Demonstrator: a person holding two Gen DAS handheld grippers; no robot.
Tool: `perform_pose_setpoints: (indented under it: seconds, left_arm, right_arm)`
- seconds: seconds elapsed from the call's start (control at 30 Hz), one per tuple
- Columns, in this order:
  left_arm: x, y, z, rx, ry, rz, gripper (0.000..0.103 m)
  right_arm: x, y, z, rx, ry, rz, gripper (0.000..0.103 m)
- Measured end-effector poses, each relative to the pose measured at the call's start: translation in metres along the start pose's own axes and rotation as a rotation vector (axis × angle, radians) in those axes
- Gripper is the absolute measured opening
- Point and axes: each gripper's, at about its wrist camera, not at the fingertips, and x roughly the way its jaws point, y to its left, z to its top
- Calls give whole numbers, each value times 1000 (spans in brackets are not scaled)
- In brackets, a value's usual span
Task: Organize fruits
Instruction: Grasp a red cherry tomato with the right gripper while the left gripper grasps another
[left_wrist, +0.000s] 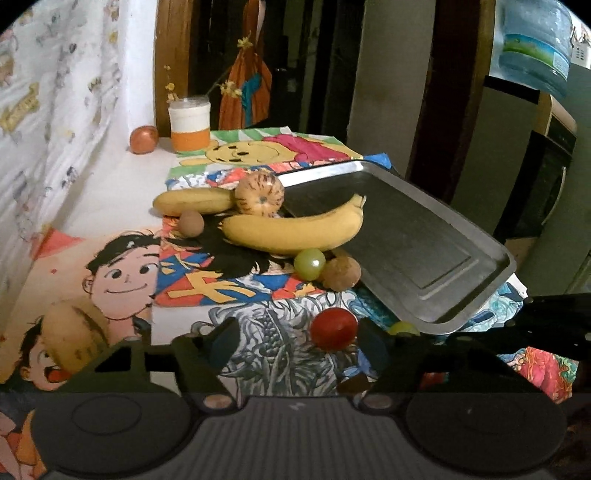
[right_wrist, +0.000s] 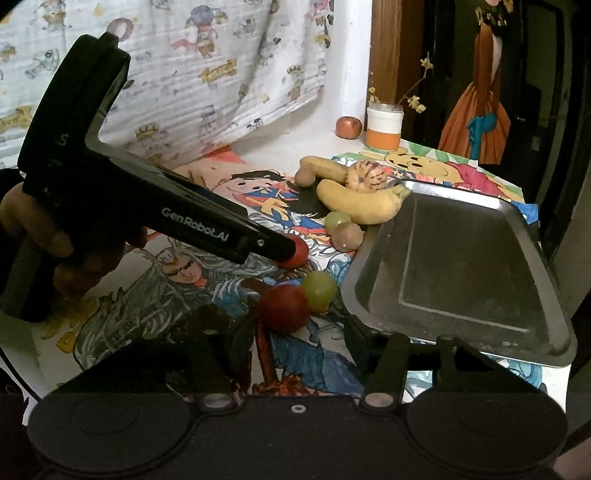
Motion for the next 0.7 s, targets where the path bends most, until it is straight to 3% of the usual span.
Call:
perform_pose_setpoints:
  seconds: [0.33,0.7]
  left_arm:
    - [9,-2,2,-6,5,-66,56]
    - [17,1,5,-53,34,-130,31]
  right_arm:
    - [7,-4,3,28,2,47,50]
    - [10,-8,3,63,-9,68,37]
